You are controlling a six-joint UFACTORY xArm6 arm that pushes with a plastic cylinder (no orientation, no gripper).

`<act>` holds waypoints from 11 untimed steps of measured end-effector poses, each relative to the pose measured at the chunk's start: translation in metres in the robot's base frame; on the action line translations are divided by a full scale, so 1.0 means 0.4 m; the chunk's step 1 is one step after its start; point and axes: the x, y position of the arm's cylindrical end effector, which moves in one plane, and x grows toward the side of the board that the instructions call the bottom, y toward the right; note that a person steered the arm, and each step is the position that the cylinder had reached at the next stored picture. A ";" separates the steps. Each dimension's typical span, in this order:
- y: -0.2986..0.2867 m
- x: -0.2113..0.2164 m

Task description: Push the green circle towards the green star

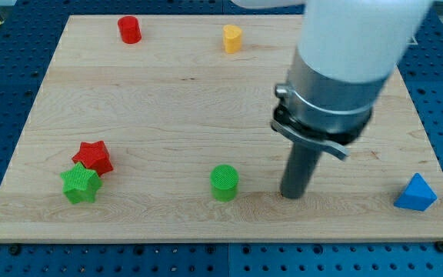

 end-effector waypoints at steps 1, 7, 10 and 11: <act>-0.118 -0.002; -0.329 0.137; -0.533 0.095; -0.452 0.120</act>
